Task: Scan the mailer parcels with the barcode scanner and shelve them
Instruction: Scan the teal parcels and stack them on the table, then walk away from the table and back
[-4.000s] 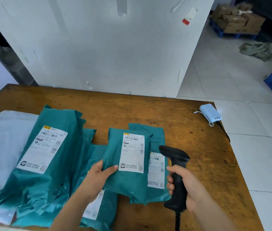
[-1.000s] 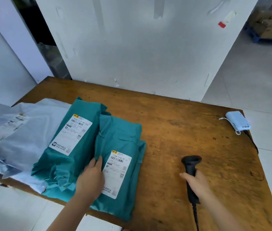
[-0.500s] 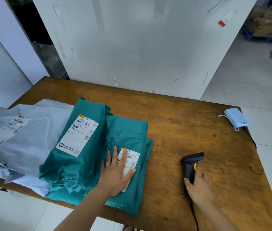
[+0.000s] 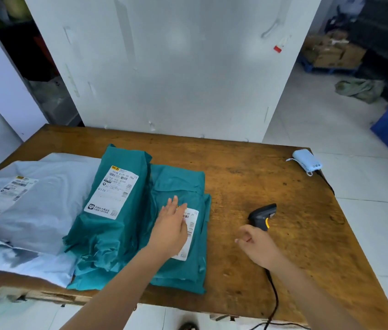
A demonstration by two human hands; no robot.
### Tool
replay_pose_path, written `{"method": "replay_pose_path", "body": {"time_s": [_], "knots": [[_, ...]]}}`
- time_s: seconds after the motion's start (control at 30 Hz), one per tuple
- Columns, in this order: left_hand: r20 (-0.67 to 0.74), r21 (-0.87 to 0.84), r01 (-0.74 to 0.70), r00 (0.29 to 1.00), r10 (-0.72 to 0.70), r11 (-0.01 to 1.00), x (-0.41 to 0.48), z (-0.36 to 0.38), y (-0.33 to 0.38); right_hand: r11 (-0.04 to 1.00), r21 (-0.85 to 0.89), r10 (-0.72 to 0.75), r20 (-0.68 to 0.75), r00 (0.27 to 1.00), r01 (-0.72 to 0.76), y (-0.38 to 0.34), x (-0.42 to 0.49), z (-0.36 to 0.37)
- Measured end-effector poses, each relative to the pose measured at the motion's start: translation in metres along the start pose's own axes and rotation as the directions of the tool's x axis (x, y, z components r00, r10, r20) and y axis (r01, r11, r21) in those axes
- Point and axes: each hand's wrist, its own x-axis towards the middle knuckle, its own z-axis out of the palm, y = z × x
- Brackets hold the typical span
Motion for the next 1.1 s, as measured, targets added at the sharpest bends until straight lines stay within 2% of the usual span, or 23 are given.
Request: {"method": "replay_pose_path", "body": {"time_s": [0.1,0.33,0.57,0.77,0.93,1.1], "knots": [[-0.02,-0.122,-0.026,1.0,0.024,0.992,-0.019,-0.018,0.004,0.997,0.005,-0.083,0.032,0.996,0.083,-0.013,-0.017,0.0],[0.003,0.0,0.074,0.997,-0.074,0.997,-0.101,-0.063,-0.009,0.933,-0.121,-0.331,0.073,0.941,0.338,-0.08,-0.047,-0.006],[-0.141,-0.037,0.161,0.976,-0.165,0.986,-0.158,-0.122,-0.05,0.874,-0.083,-0.478,0.031,0.878,0.479,-0.162,-0.081,0.017],[-0.242,-0.109,0.246,0.933,-0.266,0.963,-0.2,-0.175,-0.139,0.834,-0.045,-0.547,0.056,0.835,0.55,-0.246,-0.089,0.058],[-0.257,-0.133,0.292,0.913,-0.318,0.947,-0.225,-0.22,-0.244,0.822,0.016,-0.569,0.051,0.821,0.569,-0.34,-0.082,0.122],[-0.317,-0.158,0.345,0.87,-0.378,0.925,-0.246,-0.276,-0.357,0.844,0.225,-0.512,0.072,0.856,0.487,-0.447,-0.075,0.201]]}}
